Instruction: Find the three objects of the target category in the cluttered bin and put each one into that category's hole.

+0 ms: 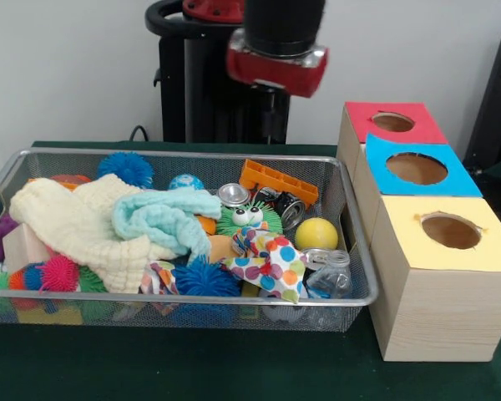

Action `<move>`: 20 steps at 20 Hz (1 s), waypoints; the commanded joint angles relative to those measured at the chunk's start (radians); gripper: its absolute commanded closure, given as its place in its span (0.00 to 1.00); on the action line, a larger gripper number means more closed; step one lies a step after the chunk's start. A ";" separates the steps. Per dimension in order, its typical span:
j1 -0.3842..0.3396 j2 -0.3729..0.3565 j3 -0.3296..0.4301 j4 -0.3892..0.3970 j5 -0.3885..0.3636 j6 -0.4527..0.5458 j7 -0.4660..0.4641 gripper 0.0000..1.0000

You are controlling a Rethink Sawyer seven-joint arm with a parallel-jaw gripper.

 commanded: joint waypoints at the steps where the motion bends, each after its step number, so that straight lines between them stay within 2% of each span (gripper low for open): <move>1: -0.137 0.080 0.139 -0.038 -0.096 -0.103 -0.168 1.00; 10: -0.295 0.103 0.253 -0.061 -0.201 -0.120 -0.249 1.00; 20: -0.390 0.120 0.333 -0.108 -0.305 -0.082 -0.247 1.00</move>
